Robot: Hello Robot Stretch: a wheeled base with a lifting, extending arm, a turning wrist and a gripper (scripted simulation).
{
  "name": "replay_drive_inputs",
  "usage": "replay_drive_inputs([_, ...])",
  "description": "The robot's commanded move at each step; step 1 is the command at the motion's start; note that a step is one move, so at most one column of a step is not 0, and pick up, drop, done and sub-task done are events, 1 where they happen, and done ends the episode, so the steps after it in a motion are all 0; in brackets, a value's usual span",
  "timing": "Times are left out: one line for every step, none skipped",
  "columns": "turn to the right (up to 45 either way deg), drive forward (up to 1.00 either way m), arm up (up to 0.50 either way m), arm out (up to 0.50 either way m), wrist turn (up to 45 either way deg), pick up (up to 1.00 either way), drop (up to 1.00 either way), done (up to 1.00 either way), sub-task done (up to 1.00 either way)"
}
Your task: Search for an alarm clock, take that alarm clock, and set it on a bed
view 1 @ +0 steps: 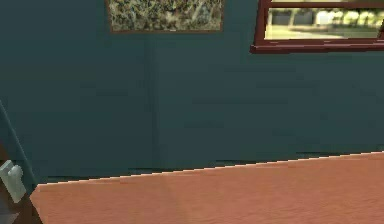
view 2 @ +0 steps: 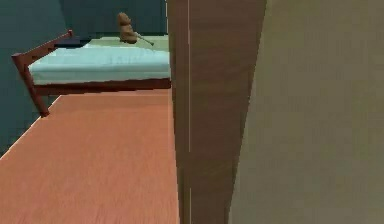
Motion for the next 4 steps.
replay_drive_inputs([0.0, 0.15, 0.00, 0.00, 0.0, 0.00, 0.00, 0.00, 0.00])
replay_drive_inputs([45.0, 0.00, 0.00, 0.00, 0.0, 0.00, 0.00, 0.00, 0.00])
replay_drive_inputs([12.0, 0.00, 0.00, 0.00, 0.0, 0.00, 0.00, 0.00, 0.00])
replay_drive_inputs([0.0, 0.85, 0.00, 0.00, 0.0, 0.00, 0.00, 0.00, 0.00])
